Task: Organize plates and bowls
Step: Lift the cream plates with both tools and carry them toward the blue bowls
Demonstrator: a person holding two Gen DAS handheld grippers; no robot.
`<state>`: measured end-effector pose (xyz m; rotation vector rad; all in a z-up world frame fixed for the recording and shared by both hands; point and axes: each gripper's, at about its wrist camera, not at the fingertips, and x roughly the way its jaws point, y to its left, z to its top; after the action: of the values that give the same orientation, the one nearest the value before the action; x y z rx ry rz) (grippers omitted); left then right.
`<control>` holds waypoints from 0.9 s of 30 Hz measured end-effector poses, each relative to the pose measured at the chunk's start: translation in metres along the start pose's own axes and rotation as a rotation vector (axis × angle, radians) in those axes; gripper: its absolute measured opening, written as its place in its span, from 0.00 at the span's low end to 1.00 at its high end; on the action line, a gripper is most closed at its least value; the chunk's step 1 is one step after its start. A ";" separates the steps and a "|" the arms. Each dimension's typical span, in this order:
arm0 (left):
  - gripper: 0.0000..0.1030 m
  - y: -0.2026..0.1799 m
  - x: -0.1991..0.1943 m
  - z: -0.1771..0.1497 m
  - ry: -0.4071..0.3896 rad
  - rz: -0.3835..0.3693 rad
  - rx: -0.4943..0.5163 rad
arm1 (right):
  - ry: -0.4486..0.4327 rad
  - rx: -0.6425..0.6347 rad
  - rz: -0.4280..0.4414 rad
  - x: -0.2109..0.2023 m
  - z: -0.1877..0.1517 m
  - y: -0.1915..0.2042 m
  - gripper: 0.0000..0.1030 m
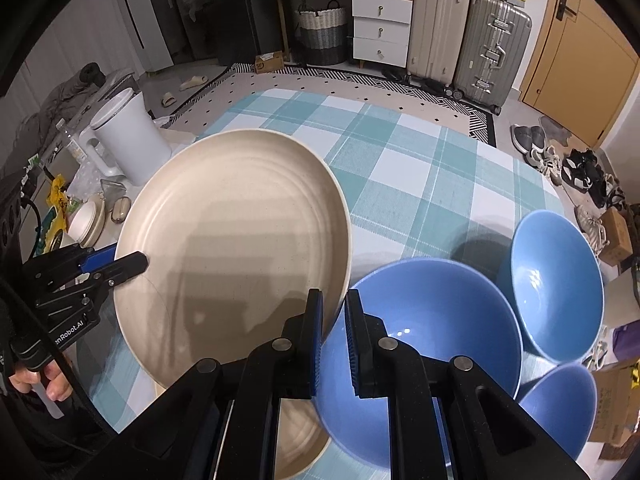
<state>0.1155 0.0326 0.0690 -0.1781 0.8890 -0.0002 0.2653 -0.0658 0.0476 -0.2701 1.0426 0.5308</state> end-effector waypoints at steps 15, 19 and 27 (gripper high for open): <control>0.17 -0.012 -0.032 -0.037 -0.013 0.007 0.022 | -0.032 -0.001 -0.003 -0.025 -0.036 0.018 0.11; 0.17 -0.014 -0.038 -0.044 -0.019 0.009 0.028 | -0.040 0.002 0.000 -0.030 -0.047 0.022 0.11; 0.17 -0.018 -0.048 -0.056 -0.026 0.008 0.042 | -0.052 0.017 0.001 -0.037 -0.064 0.025 0.11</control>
<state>0.0437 0.0095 0.0743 -0.1350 0.8626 -0.0093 0.1899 -0.0847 0.0501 -0.2397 0.9963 0.5269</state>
